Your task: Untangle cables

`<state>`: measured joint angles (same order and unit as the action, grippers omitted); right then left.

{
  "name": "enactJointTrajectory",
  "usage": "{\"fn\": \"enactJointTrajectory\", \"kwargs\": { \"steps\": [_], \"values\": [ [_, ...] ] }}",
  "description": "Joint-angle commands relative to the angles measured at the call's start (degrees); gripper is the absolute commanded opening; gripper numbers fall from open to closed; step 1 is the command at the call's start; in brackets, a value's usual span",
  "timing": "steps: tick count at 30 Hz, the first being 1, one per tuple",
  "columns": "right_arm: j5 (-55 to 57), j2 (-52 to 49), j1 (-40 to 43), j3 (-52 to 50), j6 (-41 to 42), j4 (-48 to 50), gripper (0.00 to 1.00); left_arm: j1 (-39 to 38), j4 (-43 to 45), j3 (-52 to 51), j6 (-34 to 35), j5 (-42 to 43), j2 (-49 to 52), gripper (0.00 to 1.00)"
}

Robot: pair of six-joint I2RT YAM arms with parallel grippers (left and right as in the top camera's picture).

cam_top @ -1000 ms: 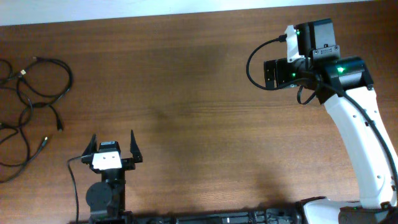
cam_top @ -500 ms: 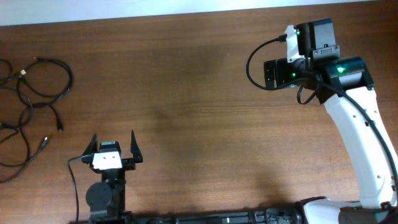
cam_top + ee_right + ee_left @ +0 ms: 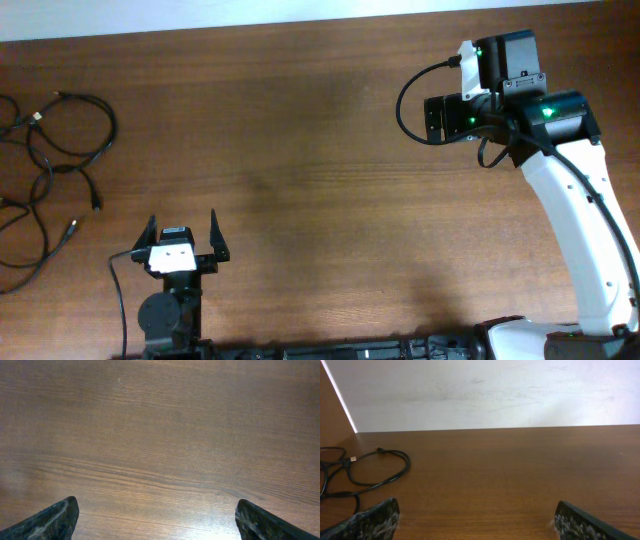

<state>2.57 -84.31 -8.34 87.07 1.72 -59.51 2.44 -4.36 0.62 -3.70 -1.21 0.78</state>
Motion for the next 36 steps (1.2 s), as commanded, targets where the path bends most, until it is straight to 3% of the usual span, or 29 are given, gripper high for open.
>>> {"fn": "enactJointTrajectory", "kwargs": {
  "steps": [1, 14, 22, 29, 32, 36],
  "values": [
    [0.7, 0.0, 0.2, 1.0, 0.7, 0.2, 0.99, 0.3, -0.5, -0.1, -0.9, 1.3, -0.5, 0.99],
    [1.6, -0.3, 0.2, 0.9, 0.1, 1.1, 0.99, 0.3, -0.5, -0.1, -0.9, 1.3, -0.5, 1.0],
    [-5.8, 2.0, 0.1, -4.6, 0.8, 15.6, 0.99, 0.3, -0.5, -0.1, -0.9, 1.3, -0.5, 0.99],
    [-5.8, 12.3, 0.1, -20.0, 0.7, 31.0, 0.99, 0.3, -0.5, -0.1, -0.9, 1.3, -0.5, 0.99],
    [-5.8, 18.8, 0.1, -29.5, 0.7, 42.5, 0.99, 0.3, -0.5, -0.1, -0.9, 1.3, -0.5, 0.99],
    [-5.8, 24.7, 0.1, -37.3, 0.7, 48.8, 0.99, 0.3, -0.5, -0.1, -0.9, 1.3, -0.5, 0.99]
  ]
}}
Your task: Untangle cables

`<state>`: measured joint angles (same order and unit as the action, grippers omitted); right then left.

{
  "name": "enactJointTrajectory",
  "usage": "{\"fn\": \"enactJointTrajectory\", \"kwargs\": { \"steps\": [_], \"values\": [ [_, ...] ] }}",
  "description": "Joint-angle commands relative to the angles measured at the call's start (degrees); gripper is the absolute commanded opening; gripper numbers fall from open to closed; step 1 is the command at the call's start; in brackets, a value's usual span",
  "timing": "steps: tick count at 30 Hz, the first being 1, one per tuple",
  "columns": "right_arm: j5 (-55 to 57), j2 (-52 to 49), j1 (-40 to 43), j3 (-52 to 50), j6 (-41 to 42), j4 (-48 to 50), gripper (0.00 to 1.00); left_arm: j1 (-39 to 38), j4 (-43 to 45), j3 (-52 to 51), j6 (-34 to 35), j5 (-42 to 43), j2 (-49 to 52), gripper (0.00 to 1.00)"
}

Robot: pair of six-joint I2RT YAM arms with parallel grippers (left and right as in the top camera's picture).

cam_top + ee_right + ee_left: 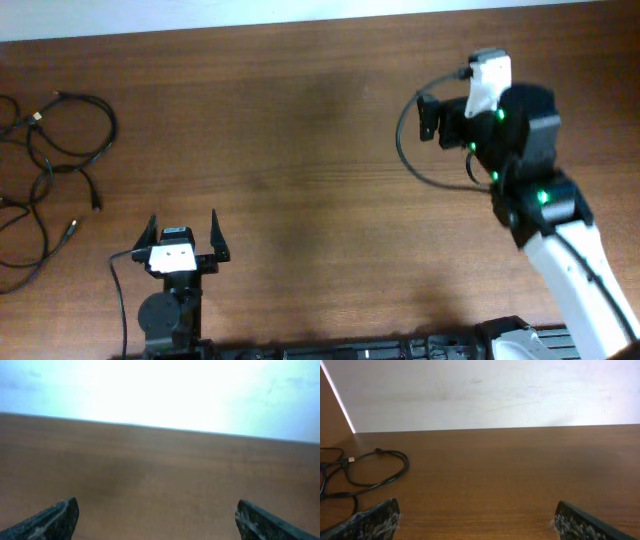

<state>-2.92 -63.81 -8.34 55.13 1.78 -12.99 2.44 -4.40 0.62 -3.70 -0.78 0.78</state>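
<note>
A tangle of black cables [48, 150] lies at the table's far left edge; one loop [377, 467] of it shows at the left of the left wrist view. My left gripper [183, 232] rests low at the front left, open and empty, its fingertips [372, 519] wide apart, a good way right of and nearer than the cables. My right gripper [428, 112] is raised over the right half of the table, far from the cables. It is open with nothing between its fingers [50, 520], and its blurred view shows only table and wall.
The brown wooden table [300, 180] meets a white wall [485, 390] at the back. The right arm's own black cable [408, 150] loops beside its wrist.
The right arm has swung: its wrist looked straight down at the wood and now looks across the table toward the wall, and it sits slightly nearer the front. Left arm and cables unchanged.
</note>
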Motion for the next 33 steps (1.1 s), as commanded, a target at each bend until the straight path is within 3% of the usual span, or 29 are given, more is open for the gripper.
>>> {"fn": "enactJointTrajectory", "kwargs": {
  "steps": [1, 7, 16, 24, 33],
  "values": [
    [-0.3, 5.8, 0.1, -7.3, 0.7, 3.3, 0.99, 0.3, -0.4, -0.1, -0.9, 0.8, -0.5, 0.99],
    [-0.3, 13.9, 0.1, -17.7, 0.7, 10.7, 0.99, 0.3, -0.4, -0.1, -0.9, 0.8, -0.5, 0.99],
    [0.6, 28.2, 0.1, -38.1, 0.6, 31.4, 0.99, 0.3, -0.4, -0.1, -0.9, 0.8, -0.5, 0.99],
    [0.6, 39.2, 0.1, -51.7, 0.6, 43.6, 0.99, 0.3, -0.4, -0.1, -0.9, 0.9, -0.5, 0.99],
    [3.3, 45.3, 0.1, -54.8, 0.2, 40.1, 0.99, 0.3, -0.4, -0.1, -0.9, 0.8, -0.5, 0.99]
  ]
}}
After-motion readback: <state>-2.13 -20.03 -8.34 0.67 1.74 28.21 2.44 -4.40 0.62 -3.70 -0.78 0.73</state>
